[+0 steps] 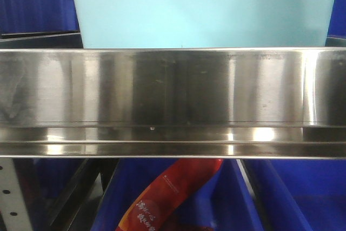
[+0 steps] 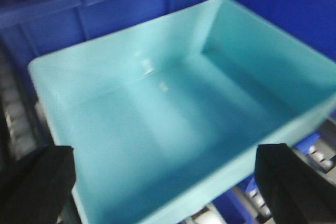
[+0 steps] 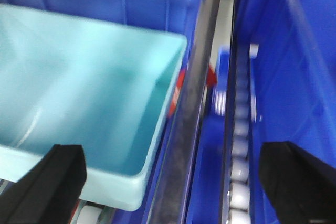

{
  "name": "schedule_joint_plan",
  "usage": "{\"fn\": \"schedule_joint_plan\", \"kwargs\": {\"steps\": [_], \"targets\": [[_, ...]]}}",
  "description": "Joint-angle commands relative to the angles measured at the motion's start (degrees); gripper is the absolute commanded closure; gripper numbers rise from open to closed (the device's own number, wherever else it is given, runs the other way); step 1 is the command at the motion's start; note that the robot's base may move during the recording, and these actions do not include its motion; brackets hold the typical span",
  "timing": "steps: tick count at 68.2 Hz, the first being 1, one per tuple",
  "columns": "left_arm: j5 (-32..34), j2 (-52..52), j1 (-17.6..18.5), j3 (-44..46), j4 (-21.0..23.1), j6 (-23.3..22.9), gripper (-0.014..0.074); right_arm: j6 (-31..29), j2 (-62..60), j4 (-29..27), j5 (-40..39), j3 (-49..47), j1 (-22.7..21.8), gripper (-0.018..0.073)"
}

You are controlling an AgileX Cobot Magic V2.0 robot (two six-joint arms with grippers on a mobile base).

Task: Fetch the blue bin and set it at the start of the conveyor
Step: 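Close both grippers on opposite rims of the teal bin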

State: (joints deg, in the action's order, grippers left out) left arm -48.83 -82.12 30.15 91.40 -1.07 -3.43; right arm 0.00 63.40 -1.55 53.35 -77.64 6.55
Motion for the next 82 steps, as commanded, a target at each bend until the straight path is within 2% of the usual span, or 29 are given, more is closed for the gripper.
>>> {"fn": "schedule_joint_plan", "kwargs": {"steps": [1,6,16,33,67,75,82], "targets": [[-7.2,-5.6,0.2,7.1,-4.8,-5.8,-0.0003,2.2,5.3,1.5,5.9,-6.8,0.1,-0.0009],[-12.1,-10.0,-0.1,12.3,-7.1,-8.4,-0.0003,2.6,10.5,1.5,9.6,-11.6,0.1,-0.0009],[-19.3,-15.9,-2.9,18.1,-6.7,-9.7,-0.0003,3.2,19.1,1.5,13.6,-19.0,0.1,-0.0009],[-17.7,-20.7,-7.6,18.3,-5.5,-10.3,-0.0003,3.5,28.8,-0.3,12.4,-22.4,0.1,-0.0009],[-14.1,-26.8,-7.7,18.4,-4.3,-10.3,-0.0003,3.5,39.4,-0.8,8.7,-22.4,0.1,-0.0009],[-13.6,-27.6,-7.7,18.4,-4.3,-10.4,0.0,3.5,41.0,-0.8,8.7,-22.3,0.1,0.005],[-14.5,-28.2,-7.7,18.4,-4.0,-10.9,0.0088,3.5,42.0,-1.7,9.1,-22.3,0.1,0.0202]]}}
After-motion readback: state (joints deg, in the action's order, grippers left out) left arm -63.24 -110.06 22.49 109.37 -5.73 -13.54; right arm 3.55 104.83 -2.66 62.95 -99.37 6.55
